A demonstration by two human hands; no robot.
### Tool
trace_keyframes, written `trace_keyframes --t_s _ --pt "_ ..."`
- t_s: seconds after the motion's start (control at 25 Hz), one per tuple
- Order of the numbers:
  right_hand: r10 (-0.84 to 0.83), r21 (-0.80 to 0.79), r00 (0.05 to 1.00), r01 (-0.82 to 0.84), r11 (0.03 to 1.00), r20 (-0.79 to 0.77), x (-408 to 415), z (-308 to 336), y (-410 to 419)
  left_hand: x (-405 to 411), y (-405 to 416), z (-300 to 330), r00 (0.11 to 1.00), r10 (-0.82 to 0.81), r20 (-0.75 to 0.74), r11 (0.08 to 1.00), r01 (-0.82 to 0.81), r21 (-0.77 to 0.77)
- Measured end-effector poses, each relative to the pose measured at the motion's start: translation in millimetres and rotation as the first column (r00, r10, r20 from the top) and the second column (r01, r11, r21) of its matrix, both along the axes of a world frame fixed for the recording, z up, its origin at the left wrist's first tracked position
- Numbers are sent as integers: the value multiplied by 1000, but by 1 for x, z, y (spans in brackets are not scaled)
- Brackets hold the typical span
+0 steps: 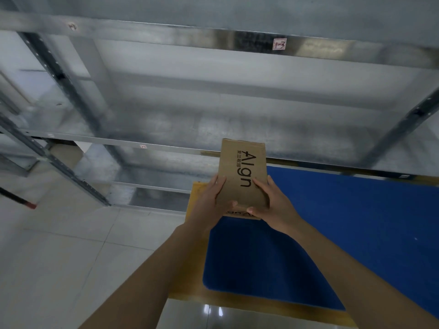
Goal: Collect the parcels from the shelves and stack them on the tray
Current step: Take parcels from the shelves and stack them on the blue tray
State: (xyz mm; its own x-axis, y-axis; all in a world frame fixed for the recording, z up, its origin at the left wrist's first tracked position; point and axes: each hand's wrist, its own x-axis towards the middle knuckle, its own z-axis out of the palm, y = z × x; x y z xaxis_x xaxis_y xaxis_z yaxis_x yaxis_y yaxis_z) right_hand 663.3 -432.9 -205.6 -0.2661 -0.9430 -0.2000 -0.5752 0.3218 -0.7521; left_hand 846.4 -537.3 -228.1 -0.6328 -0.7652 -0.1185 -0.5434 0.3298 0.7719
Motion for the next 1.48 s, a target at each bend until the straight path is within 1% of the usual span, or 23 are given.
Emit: trace_keyframes --t_s 0.16,0.32,0.52,0.68,0.84,1.16,1.32,1.48 --pt "11 5 1000 -11 1000 -28 0 -2 -4 1 0 0 995 54 -80 992 -45 114" --pt "23 34 998 -22 999 -55 1 0 -5 3 3 -5 994 68 -90 993 -59 99" --pt "7 62 999 -5 998 -44 -1 -1 -7 4 -2 -10 995 53 -87 987 -39 155" --pt "-4 56 998 7 998 -57 3 0 -4 6 0 -8 996 33 -82 993 -23 113" --pt "-31 64 998 34 997 -46 4 0 1 7 3 -6 997 5 -73 994 3 107" --pt "-34 80 998 38 996 -49 10 2 12 12 14 -6 996 16 -92 994 -6 109" --pt "-38 82 998 42 996 -58 13 2 14 14 18 -4 997 18 -79 993 -9 119" --pt "-40 85 998 44 995 -47 11 -1 16 15 20 -4 998 11 -70 996 -5 84"
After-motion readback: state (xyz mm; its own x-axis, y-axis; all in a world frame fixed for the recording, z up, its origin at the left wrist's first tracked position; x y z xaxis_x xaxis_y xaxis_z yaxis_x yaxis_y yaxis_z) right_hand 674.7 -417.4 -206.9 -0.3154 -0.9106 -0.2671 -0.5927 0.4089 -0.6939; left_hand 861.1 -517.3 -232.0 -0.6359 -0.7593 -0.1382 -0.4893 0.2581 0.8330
